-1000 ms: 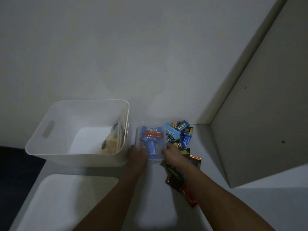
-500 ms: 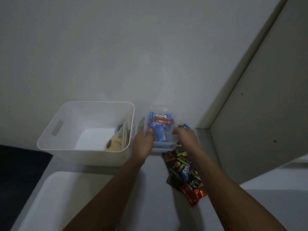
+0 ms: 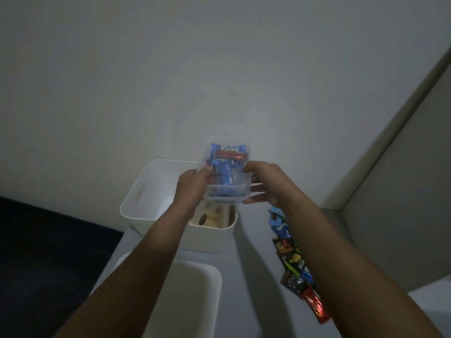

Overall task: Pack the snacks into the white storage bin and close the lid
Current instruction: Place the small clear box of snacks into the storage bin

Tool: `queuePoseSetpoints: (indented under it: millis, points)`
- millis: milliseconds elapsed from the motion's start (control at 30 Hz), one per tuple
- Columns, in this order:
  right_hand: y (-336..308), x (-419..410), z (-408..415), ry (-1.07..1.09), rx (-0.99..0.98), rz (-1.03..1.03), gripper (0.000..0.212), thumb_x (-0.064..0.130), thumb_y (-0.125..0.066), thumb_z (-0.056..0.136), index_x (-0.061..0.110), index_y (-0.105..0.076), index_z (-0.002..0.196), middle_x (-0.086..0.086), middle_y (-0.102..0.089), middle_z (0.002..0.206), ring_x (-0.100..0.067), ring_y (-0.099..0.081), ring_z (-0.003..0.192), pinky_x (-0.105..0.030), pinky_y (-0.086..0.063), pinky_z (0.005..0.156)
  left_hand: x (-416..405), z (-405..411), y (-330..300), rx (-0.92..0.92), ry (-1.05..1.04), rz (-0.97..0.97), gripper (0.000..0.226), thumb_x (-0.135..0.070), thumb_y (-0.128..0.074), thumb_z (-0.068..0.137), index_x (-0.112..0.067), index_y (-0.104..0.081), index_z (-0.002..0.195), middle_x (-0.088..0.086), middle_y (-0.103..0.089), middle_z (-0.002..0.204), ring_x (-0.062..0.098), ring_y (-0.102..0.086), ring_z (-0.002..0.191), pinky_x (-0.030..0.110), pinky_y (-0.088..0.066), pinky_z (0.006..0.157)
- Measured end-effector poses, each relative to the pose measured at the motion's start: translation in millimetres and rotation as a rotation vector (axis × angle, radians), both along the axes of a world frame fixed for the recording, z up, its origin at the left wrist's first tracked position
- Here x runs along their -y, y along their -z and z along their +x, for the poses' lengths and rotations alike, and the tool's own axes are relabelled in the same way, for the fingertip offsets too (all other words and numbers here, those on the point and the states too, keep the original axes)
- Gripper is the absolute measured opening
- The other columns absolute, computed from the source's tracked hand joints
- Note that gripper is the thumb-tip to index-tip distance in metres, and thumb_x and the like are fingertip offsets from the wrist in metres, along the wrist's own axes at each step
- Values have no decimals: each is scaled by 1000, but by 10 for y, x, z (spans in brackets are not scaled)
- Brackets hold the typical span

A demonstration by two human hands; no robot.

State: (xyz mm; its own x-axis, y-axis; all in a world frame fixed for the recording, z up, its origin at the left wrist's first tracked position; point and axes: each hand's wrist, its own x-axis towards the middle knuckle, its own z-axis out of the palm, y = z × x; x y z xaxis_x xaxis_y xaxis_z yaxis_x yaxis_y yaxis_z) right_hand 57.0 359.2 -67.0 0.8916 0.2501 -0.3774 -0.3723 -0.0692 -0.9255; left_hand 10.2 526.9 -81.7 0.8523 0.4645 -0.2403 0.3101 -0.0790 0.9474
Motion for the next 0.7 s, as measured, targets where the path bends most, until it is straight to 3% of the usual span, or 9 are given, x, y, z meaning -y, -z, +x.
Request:
queuePoseSetpoints:
  millis: [167,267,367,500,600,700]
  points:
    - [191,-754,24,-81,-92,-19,49,22,-66,67,2,-60,111,-22,-63,99,-35,-66,78,-40,-59,62,-709,-33,86,-92,-26,19,26,-37,-51,94,-19,-60,77,12,-66,99,32,-62,93,46,-52,89]
    - [416,-1112,58,-113,-198,-22,54,21,-67,65,5,-55,115,-22,-60,105,-39,-66,92,-43,-58,60,-1020,27,270,-201,-18,44,30,-31,-46,97,-16,-58,73,15,-63,96,31,-58,88,42,-51,85]
    - [663,-1345,64,-149,-272,-43,43,15,-63,72,8,-56,114,-22,-61,112,-39,-64,99,-43,-59,59,-1265,98,484,-364,37,103,26,-24,-49,95,-9,-59,76,20,-64,101,34,-60,93,41,-50,82]
    - [950,-1516,91,-166,-349,-110,38,10,-57,64,8,-58,102,-20,-62,99,-38,-65,89,-47,-59,65,-1408,143,636,-556,126,122,20,-16,-51,89,-6,-61,75,16,-62,82,31,-61,75,34,-51,73]
    - [1100,-1525,107,-162,-367,-182,31,10,-54,63,8,-59,93,-20,-64,96,-37,-65,83,-45,-58,69,-1390,178,636,-611,220,110,20,-8,-48,90,-4,-59,73,20,-62,79,32,-61,69,34,-52,69]
    - [1084,-1483,50,-138,-384,-219,9,7,-49,76,7,-55,83,-15,-58,74,-26,-62,55,-28,-53,51,-1305,178,620,-694,392,198,24,-5,-47,93,-11,-49,70,6,-53,72,16,-51,60,26,-47,54]
